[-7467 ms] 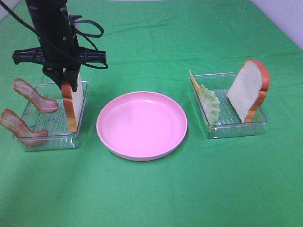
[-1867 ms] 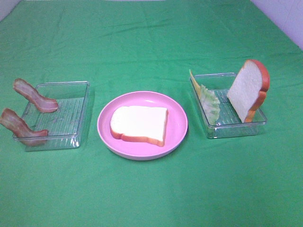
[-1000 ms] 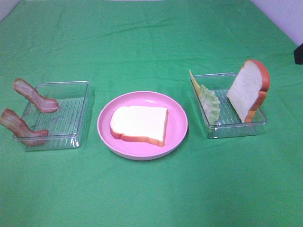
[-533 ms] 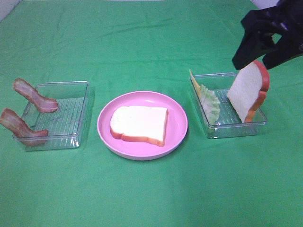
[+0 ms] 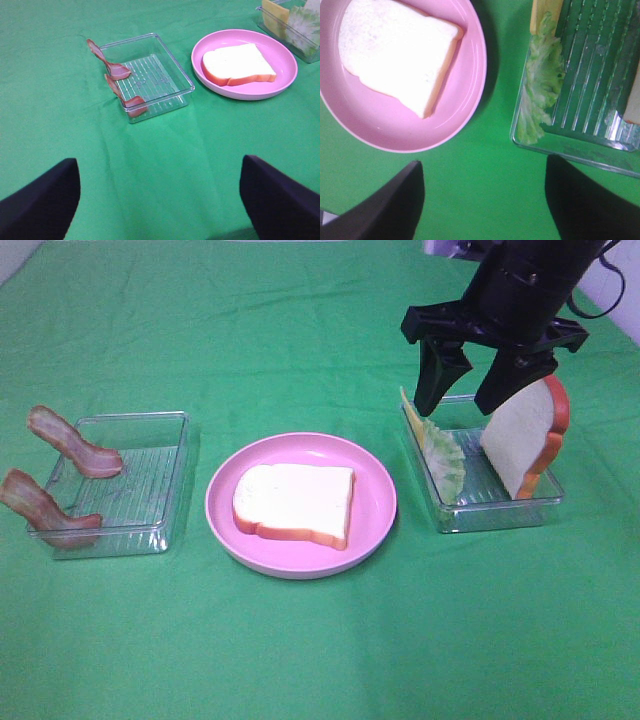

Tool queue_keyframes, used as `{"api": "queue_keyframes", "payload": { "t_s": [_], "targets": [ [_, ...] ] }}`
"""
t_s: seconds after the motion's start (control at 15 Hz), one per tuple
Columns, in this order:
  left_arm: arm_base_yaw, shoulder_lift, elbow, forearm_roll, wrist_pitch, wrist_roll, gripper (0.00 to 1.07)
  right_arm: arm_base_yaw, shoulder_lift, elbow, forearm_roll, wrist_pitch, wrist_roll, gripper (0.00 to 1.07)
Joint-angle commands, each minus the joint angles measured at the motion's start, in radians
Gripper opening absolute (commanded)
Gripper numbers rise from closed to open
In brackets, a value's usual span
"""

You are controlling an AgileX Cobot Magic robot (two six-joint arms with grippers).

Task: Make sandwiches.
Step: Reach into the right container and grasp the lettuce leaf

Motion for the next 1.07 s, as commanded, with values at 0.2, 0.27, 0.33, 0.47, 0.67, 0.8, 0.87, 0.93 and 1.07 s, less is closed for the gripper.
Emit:
{"api": "queue_keyframes", "payload": {
  "t_s": [0.2,0.27,0.33,0.47,0.67,0.8,0.87,0.93,1.07],
  "targets": [
    [-0.005,-0.021,0.001,0.0,-0.011,0.004,0.82,0.001,0.116,-0.052,-0.018,-0.023,0.009,0.65],
    [-0.005,-0.021,0.001,0.0,-0.011,0.004,0.82,0.001,0.143,-0.052,-0.052,-0.056,0.013,0.65],
    [-0.005,-0.021,0.001,0.0,-0.011,0.004,0.82,0.001,0.163,-0.052,-0.074,-0.064,0.016,0.65],
    [-0.005,-0.021,0.001,0.0,-0.011,0.004,0.82,0.0,0.192,-0.052,-0.097,-0.088,0.026,0.65],
    [-0.005,-0.021,0.001,0.0,-0.011,0.004,0.82,0.0,0.221,-0.052,-0.092,-0.112,0.032,0.58],
    [-0.005,-0.021,0.001,0.0,-0.011,0.004,0.82,0.0,0.227,-0.052,-0.097,-0.106,0.032,0.47],
    [-0.005,-0.021,0.001,0.0,-0.011,0.004,0.82,0.0,0.227,-0.052,-0.098,-0.105,0.032,0.36],
    [-0.005,-0.021,0.001,0.0,-0.011,0.004,0.82,0.0,0.223,-0.052,-0.098,-0.098,0.032,0.24],
    [-0.005,-0.021,0.001,0.0,-0.011,0.004,0.82,0.0,0.218,-0.052,-0.101,-0.084,0.032,0.03]
  ]
}}
